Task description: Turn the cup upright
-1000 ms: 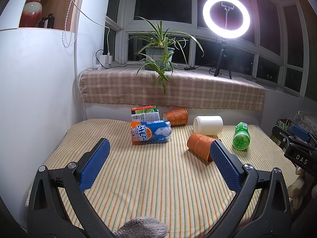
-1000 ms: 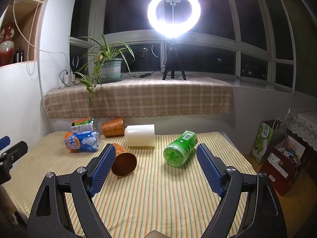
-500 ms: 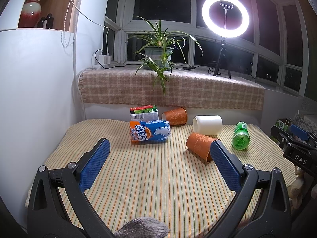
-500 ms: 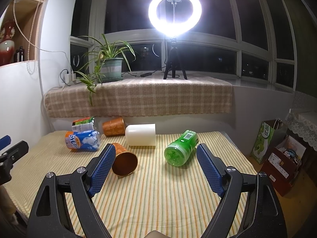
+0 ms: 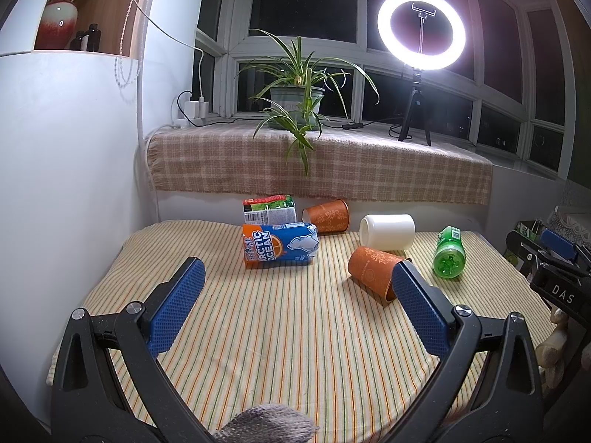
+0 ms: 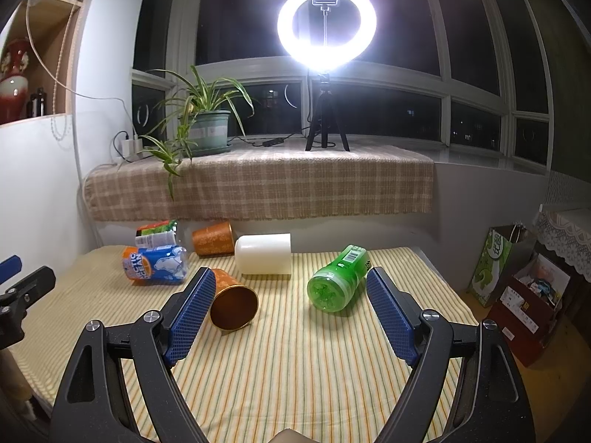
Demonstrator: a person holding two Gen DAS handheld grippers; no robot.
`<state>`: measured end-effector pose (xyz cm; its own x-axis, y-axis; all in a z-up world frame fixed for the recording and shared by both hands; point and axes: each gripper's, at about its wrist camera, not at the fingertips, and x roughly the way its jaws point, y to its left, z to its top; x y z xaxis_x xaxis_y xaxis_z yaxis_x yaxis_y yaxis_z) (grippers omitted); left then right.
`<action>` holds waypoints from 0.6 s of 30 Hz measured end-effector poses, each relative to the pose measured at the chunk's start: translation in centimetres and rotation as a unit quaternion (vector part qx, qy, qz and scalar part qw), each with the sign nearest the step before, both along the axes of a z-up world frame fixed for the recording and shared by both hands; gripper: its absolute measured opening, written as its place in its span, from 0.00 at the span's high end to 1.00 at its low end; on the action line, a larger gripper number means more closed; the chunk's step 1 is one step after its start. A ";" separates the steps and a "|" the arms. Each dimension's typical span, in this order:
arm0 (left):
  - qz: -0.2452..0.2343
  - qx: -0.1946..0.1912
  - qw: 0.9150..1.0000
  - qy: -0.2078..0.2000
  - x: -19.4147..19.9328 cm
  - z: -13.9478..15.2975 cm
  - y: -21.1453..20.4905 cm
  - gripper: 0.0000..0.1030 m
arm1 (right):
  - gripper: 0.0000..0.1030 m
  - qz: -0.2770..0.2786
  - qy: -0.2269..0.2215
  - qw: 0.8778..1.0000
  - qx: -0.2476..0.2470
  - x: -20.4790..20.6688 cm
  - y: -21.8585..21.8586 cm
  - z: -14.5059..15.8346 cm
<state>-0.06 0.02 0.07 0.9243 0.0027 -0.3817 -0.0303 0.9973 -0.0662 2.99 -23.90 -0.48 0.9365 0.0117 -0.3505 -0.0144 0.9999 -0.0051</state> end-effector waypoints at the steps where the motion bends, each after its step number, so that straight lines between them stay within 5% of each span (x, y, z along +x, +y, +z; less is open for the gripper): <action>1: 0.000 0.000 1.000 0.000 0.0 0.0 0.0 0.00 | 0.19 0.000 -0.001 1.000 0.000 0.1 0.0 0.0; 18: 0.000 -0.001 1.000 0.001 -0.2 -0.2 0.3 0.00 | 0.19 0.001 -0.006 1.000 -0.003 0.0 0.6 0.1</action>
<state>-0.24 0.28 -0.13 0.9232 0.0021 -0.3844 -0.0309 0.9972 -0.0688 3.00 -23.34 -0.42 0.9404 0.0109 -0.3399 -0.0157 0.9998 -0.0114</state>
